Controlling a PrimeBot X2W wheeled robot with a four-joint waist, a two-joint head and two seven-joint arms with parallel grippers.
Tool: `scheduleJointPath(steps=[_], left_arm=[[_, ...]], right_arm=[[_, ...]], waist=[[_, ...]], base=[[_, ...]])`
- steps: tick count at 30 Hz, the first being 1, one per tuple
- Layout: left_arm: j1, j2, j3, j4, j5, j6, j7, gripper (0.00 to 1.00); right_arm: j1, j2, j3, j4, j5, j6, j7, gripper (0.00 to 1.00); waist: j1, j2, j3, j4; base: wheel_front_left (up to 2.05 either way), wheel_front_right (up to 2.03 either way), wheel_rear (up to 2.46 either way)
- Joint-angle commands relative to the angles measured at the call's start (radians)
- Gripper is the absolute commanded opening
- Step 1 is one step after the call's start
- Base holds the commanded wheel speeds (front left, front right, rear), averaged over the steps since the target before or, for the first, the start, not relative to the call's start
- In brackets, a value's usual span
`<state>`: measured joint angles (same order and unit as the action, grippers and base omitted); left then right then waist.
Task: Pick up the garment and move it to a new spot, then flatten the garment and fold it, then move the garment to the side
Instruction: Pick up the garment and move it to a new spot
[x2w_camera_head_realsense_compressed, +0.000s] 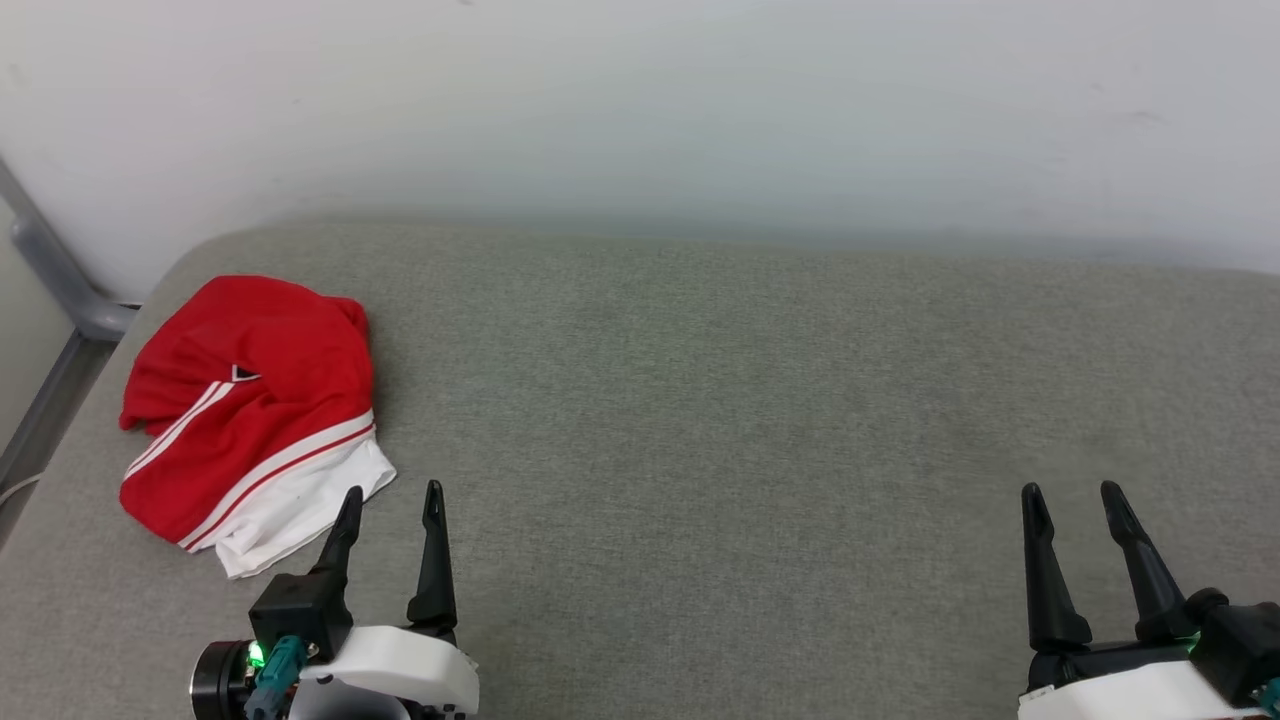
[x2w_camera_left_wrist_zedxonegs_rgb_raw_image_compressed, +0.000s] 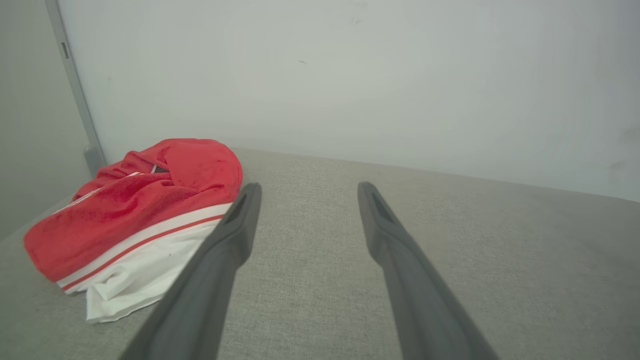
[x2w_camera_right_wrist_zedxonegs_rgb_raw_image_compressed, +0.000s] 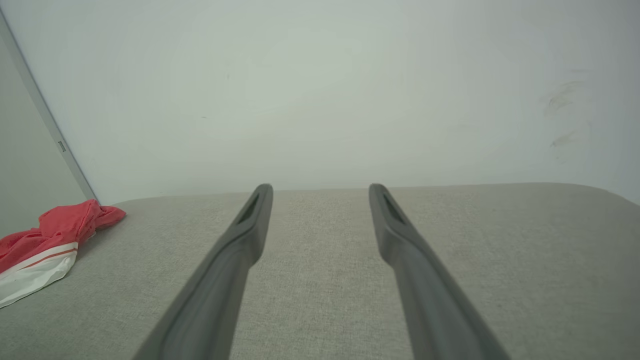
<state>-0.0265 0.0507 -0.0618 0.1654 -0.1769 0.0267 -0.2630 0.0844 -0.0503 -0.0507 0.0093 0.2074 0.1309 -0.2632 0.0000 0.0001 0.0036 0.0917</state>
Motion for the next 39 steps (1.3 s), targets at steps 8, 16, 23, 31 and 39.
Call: scheduleJointPath(steps=[8,16,23,31,39], left_arm=[[-0.012,-0.001,0.022,0.006,0.008,0.009,-0.003,1.00],[-0.005,-0.001,0.045,0.006,0.013,0.015,-0.003,1.00],[0.005,-0.001,0.061,0.003,0.011,0.020,-0.003,1.00],[0.013,-0.001,0.078,0.004,0.006,0.022,-0.003,1.00],[-0.011,-0.001,0.095,0.013,-0.004,0.006,-0.003,1.00]], right_arm=[[0.010,0.000,0.015,-0.013,-0.035,0.000,-0.002,1.00],[0.005,0.000,0.029,-0.019,-0.059,0.000,-0.002,1.00],[-0.001,0.000,0.037,-0.018,-0.073,0.000,-0.002,1.00],[-0.005,0.000,0.044,-0.018,-0.078,0.000,-0.002,1.00],[-0.015,0.000,0.049,-0.017,-0.087,0.000,-0.002,1.00]], waist=[[0.0000,-0.0001,0.012,0.127],[0.0000,-0.0001,0.019,0.252],[0.0000,-0.0001,0.022,0.333],[0.0000,-0.0001,0.025,0.378],[0.0000,-0.0001,0.035,0.367]], base=[[0.00,0.00,0.00],[0.00,0.00,0.00],[0.00,0.00,0.00],[0.00,0.00,0.00],[0.00,0.00,0.00]])
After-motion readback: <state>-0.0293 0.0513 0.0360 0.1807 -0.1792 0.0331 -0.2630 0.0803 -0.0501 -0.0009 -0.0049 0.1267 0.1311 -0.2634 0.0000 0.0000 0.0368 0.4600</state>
